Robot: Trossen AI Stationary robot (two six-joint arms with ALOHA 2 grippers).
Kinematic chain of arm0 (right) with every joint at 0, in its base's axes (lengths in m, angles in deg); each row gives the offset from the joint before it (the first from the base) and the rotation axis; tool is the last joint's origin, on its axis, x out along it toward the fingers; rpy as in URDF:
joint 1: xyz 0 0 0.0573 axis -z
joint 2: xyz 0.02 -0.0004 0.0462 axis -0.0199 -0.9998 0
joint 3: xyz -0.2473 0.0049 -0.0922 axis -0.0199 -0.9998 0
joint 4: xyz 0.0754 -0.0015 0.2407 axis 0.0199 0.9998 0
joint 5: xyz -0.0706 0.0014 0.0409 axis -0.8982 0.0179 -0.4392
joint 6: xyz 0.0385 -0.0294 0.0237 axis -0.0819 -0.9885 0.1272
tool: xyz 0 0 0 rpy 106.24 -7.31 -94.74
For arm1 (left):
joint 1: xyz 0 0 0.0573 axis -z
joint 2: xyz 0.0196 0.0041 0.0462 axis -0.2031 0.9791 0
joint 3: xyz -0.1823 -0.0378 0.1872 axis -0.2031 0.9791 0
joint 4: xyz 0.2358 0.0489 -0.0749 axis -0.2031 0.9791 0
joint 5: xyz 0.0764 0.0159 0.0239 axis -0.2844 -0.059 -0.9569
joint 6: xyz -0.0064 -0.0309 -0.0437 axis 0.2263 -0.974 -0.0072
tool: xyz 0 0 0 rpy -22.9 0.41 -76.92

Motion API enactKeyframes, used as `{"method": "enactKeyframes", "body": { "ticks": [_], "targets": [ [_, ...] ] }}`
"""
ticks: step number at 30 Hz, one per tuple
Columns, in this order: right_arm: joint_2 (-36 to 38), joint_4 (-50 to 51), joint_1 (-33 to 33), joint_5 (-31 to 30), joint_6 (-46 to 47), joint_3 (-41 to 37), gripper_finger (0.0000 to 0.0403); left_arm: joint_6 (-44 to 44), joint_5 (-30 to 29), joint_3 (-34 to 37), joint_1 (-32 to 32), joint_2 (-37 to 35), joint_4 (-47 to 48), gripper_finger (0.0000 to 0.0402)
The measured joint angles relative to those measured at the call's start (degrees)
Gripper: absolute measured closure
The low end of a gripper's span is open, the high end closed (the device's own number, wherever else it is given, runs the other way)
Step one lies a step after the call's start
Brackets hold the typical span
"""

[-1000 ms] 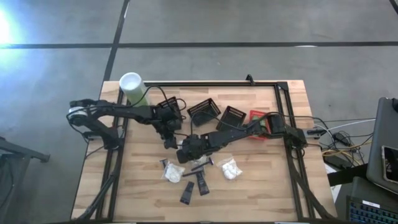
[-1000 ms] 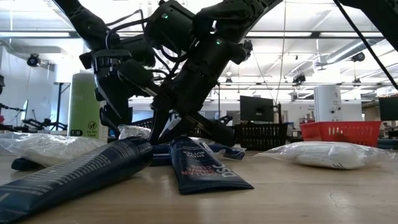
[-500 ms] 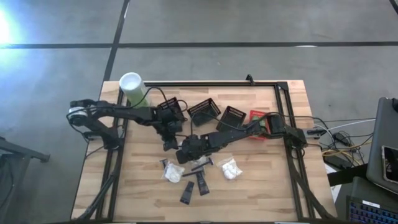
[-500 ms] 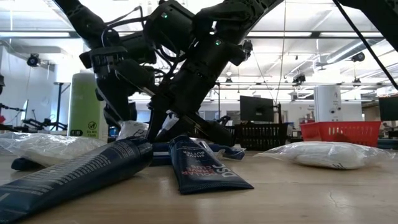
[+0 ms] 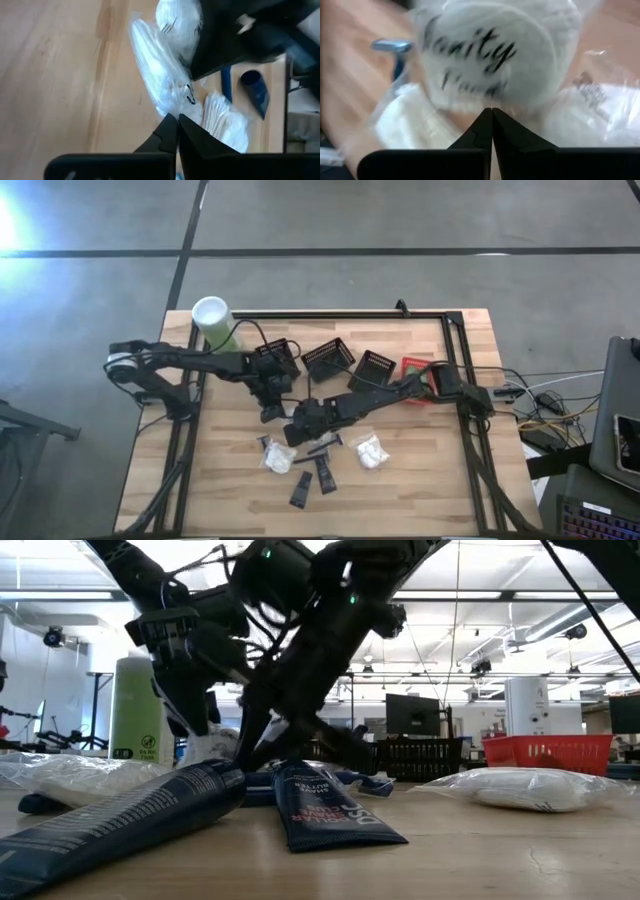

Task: Pick & Place Travel size toiletries
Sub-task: Put the cotton pack into the left black bin

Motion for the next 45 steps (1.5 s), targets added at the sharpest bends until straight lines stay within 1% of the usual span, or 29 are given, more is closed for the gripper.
{"method": "enactKeyframes", "body": {
  "ticks": [5, 10, 13, 15, 18, 21, 24, 27, 30, 33, 36, 40, 43, 45],
  "targets": [
    [3.31, 2.44, -0.84, -2.20, -1.16, 0.01, 0.0392, 1.82, -1.57, -1.57, -0.02, -2.78, 5.10, 0.0397],
    [6.59, 7.15, -1.24, -5.33, -1.84, 0.04, 0.0374, 0.79, -2.82, -2.66, -0.02, -7.28, 7.79, 0.0397],
    [8.99, 10.01, -1.53, -9.06, -1.87, 0.04, 0.0362, -0.91, -6.16, -3.66, 0.00, -10.92, 10.43, 0.0397],
    [10.95, 12.06, -1.72, -12.51, -1.37, 0.04, 0.0353, -2.59, -10.40, -4.43, -0.04, -13.66, 12.65, 0.0397],
    [14.09, 15.97, -1.98, -18.00, 0.24, 0.07, 0.0340, -5.69, -18.36, -5.76, -0.28, -17.80, 15.81, 0.0397],
    [16.95, 19.51, -1.96, -22.09, 1.80, 0.11, 0.0327, -9.38, -28.46, -6.82, -0.60, -21.41, 19.34, 0.0397],
    [18.76, 21.93, -1.92, -24.44, 2.29, 0.08, 0.0316, -12.75, -39.14, -7.87, -1.27, -24.25, 23.50, 0.0397],
    [19.42, 22.40, -1.94, -25.73, 2.13, 0.02, 0.0306, -11.30, -47.49, -7.93, -1.31, -26.60, 23.29, 0.0397],
    [19.07, 21.97, -1.94, -25.73, 2.02, 0.00, 0.0298, -4.85, -52.04, -7.67, -1.98, -26.72, 21.37, 0.0397],
    [17.76, 21.44, -2.10, -25.35, 2.92, -0.02, 0.0290, 4.39, -52.50, -7.38, -3.79, -24.41, 21.03, 0.0397],
    [16.41, 19.91, -2.61, -23.70, 3.33, -0.04, 0.0283, 12.60, -51.99, -7.32, -6.17, -20.90, 20.94, 0.0397],
    [15.21, 17.58, -4.12, -22.45, 4.10, 0.07, 0.0275, 19.53, -49.72, -7.32, -9.52, -16.61, 18.83, 0.0397],
    [14.61, 16.91, -5.38, -22.48, 6.54, 0.11, 0.0273, 24.54, -49.20, -7.32, -11.60, -13.40, 16.29, 0.0397],
    [14.46, 16.92, -6.16, -22.47, 7.98, 0.11, 0.0274, 26.26, -49.21, -7.31, -13.09, -11.64, 14.51, 0.0397]
  ]
}}
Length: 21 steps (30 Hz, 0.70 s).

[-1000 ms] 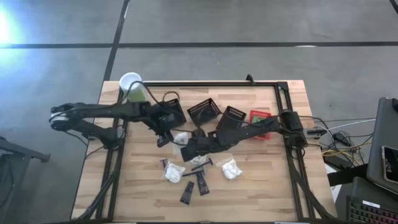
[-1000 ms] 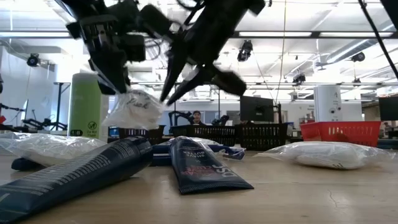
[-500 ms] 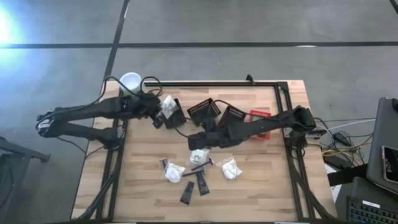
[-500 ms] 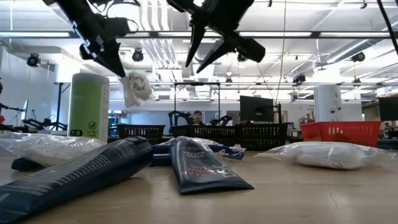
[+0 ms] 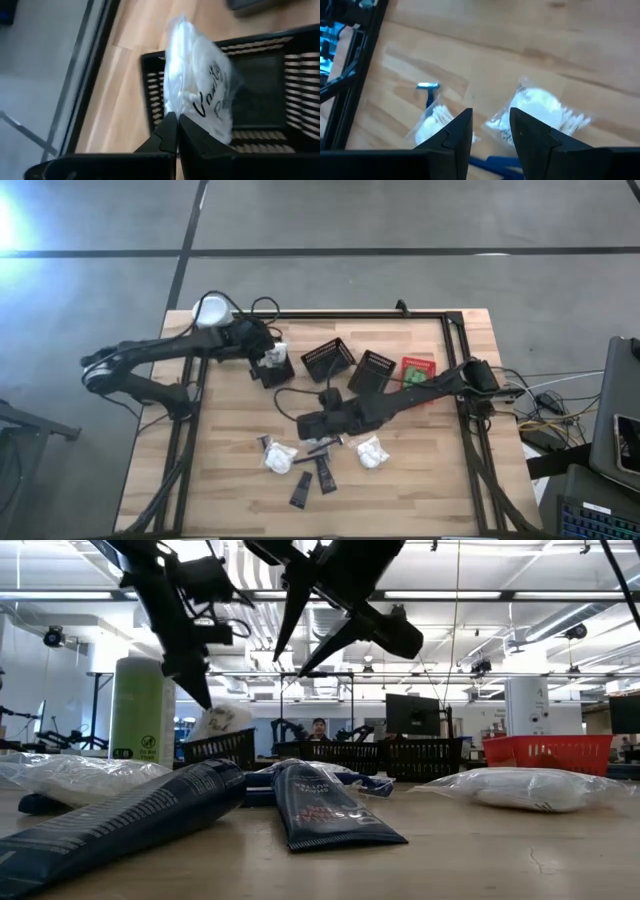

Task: Pick & Place Travel size toiletries
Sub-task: Put the cotton pack into the left black bin

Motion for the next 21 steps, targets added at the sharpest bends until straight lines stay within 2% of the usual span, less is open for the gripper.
{"method": "enactKeyframes", "body": {
  "ticks": [7, 13, 21],
  "targets": [
    [-0.09, 0.17, -2.55, -1.46, 4.69, 0.00, 0.0295, 0.67, 2.38, -2.31, -2.71, 1.50, -1.93, 0.0397],
    [-0.09, 0.18, -2.79, -2.50, 5.80, 0.02, 0.0309, 1.39, 5.50, -1.48, -3.59, 2.55, -3.02, 0.0397],
    [-0.11, 0.15, -2.78, -2.76, 5.78, 0.02, 0.0319, 1.54, 1.55, -0.01, -4.15, 5.17, -5.67, 0.0397]
  ]
}}
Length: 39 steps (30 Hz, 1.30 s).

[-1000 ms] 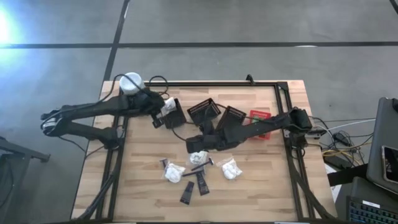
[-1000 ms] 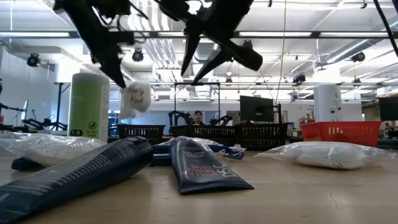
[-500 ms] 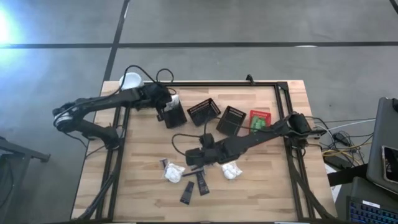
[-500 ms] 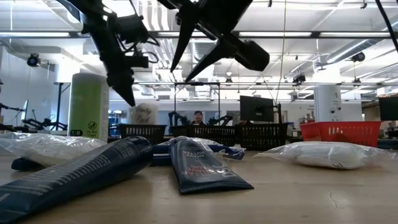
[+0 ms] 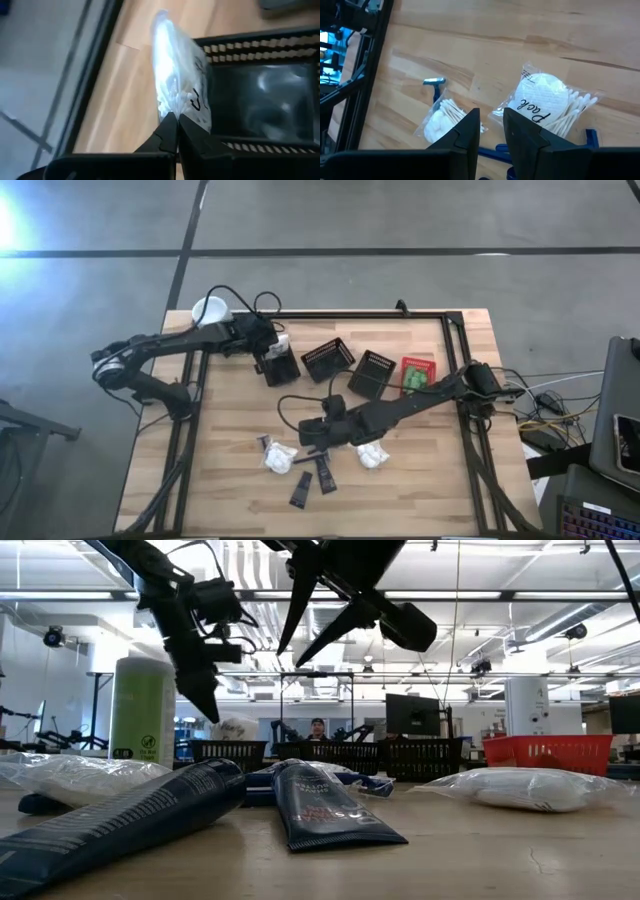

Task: Pick & Place Travel size toiletries
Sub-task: Put the cotton pack into the left black bin

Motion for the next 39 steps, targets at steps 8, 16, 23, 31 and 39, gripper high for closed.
{"method": "enactKeyframes", "body": {
  "ticks": [8, 16, 23, 31, 39],
  "targets": [
    [-0.02, 0.02, 0.02, -0.01, 0.24, 0.00, 0.0299, -0.04, -2.20, 0.04, -1.44, 1.27, -1.11, 0.0385],
    [-0.02, 0.09, 0.21, -0.34, 0.26, 0.00, 0.0273, -0.35, -2.75, 0.09, -1.58, 0.80, 2.11, 0.0309],
    [-0.02, 0.17, 0.55, -0.47, 0.24, 0.00, 0.0255, 1.34, -13.17, 0.09, -1.58, -3.38, 2.67, 0.0271],
    [-0.02, 0.94, 0.52, 1.96, -0.15, 0.00, 0.0240, -1.40, -9.89, 0.09, -0.24, -13.87, 6.81, 0.0266],
    [-0.02, 1.02, 0.52, 8.06, 0.50, -1.28, 0.0224, -17.82, 13.63, 0.09, 3.13, -25.39, 14.49, 0.0266]
  ]
}}
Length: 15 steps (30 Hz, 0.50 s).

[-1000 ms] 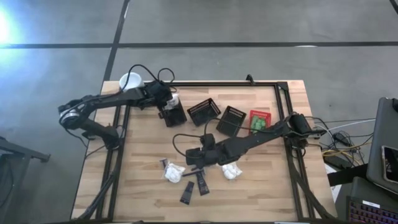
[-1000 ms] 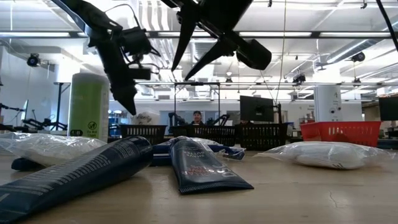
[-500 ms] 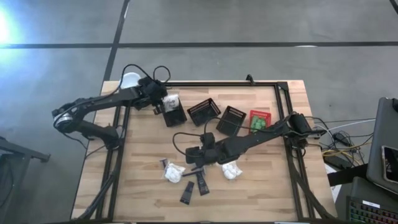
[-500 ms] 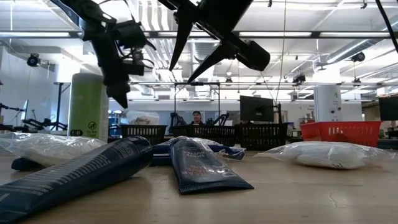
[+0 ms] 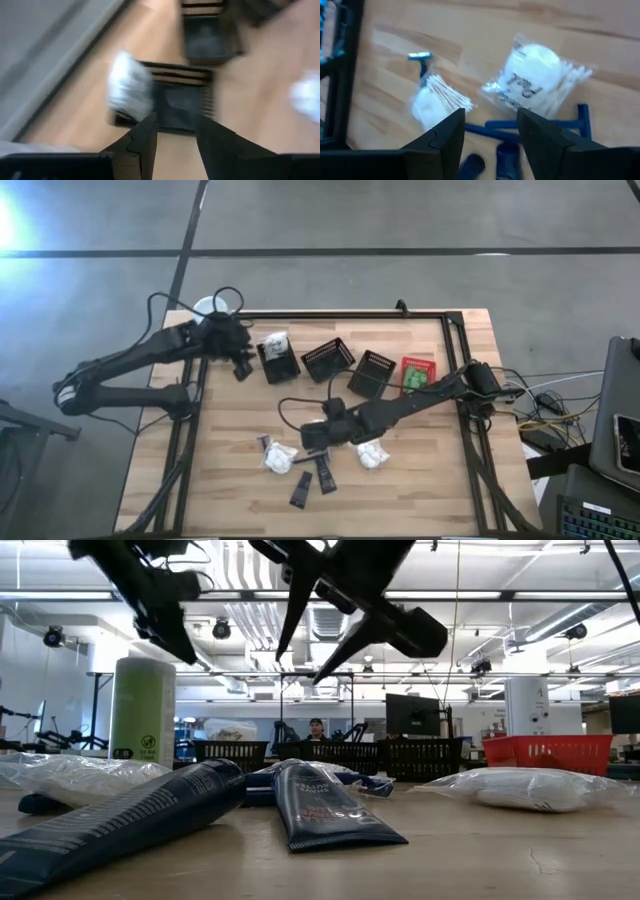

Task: Pick & Place Travel size toiletries
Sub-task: Put the cotton pack into the left black bin

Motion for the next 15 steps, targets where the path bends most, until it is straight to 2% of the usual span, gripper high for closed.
{"method": "enactKeyframes", "body": {
  "ticks": [7, 10, 15],
  "targets": [
    [0.00, 1.24, 1.19, 3.51, 3.36, -7.08, 0.0211, -10.21, 11.50, 0.07, 5.51, -1.80, 6.20, 0.0266],
    [-0.02, -0.04, 2.70, 5.87, 2.90, -10.49, 0.0207, -12.77, 11.90, 1.28, 9.74, -0.53, 5.29, 0.0266],
    [-0.02, -10.63, 4.34, 7.41, -1.69, -14.45, 0.0209, -16.82, 11.73, 4.46, 19.58, 3.89, -1.50, 0.0266]
  ]
}}
